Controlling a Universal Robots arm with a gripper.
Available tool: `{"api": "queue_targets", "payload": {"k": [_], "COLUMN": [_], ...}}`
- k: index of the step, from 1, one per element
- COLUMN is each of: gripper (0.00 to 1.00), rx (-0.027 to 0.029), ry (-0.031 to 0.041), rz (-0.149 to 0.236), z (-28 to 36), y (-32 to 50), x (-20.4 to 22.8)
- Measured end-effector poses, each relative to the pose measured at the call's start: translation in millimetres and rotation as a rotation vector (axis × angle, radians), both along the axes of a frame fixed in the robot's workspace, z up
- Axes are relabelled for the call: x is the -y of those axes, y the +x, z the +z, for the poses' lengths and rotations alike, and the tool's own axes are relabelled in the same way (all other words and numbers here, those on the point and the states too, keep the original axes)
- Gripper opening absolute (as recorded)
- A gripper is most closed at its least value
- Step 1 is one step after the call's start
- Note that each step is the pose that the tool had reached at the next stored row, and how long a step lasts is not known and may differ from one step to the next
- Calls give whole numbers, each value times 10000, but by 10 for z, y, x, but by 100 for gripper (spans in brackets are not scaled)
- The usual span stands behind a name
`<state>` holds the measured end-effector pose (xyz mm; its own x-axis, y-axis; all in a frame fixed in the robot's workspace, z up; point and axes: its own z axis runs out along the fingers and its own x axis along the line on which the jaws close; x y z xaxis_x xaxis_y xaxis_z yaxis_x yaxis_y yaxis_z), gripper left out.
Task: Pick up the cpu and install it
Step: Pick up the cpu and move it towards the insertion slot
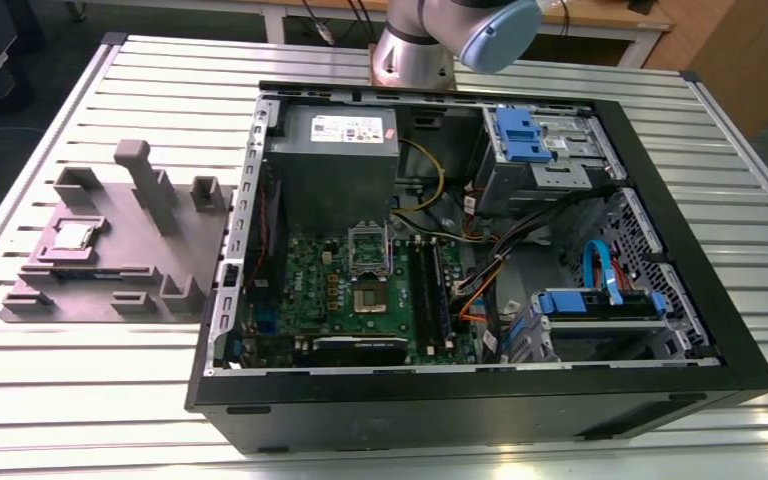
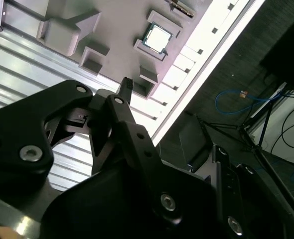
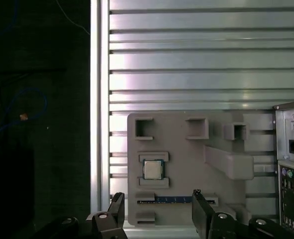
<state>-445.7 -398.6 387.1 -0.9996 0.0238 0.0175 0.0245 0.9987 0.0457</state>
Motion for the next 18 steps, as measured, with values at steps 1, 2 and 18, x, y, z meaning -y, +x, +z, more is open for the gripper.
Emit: {"api": "queue_targets", "payload": {"k": [1,2,18], "gripper": [65,65,65], "rx": [0,0,0], "ry": [0,0,-34], "rz": [2,2,166], "z": [0,-3,-42], "y": [0,-1,-1], "x": [0,0,6]}}
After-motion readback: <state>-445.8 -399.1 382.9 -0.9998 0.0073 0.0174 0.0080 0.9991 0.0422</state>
